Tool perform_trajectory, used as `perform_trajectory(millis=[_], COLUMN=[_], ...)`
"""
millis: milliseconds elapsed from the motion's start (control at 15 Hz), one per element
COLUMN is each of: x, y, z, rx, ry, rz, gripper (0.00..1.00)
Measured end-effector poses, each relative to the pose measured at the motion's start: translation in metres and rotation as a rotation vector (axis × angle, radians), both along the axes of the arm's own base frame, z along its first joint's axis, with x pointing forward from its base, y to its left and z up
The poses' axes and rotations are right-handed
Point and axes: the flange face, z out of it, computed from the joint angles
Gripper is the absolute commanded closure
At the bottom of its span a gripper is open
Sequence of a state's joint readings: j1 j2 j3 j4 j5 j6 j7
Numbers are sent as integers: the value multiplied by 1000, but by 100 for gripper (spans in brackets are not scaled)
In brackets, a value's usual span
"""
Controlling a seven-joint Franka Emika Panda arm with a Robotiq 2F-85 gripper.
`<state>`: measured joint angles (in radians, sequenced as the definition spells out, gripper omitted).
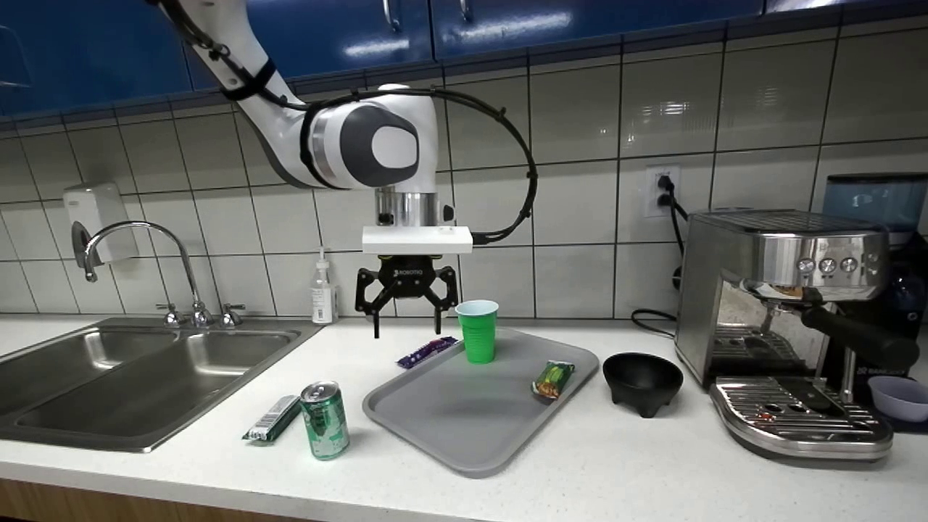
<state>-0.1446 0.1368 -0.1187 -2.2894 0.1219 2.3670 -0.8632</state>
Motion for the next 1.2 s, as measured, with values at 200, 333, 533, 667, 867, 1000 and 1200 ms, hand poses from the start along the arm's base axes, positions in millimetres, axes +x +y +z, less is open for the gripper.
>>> perform_trajectory(millis=[200,333,533,667,867,1000,1200], x=[1,1,1,1,1,1,-2], y=[3,2,2,3,7,16,39], z=[-1,-1,-2,-2,-4,-6,-10], rx=[0,0,0,0,-13,-36,-59], ry=[3,4,5,6,-1,-1,0], rz=[0,-3,-4,-4,14,38,69], gripper=[0,0,0,0,0,0,0])
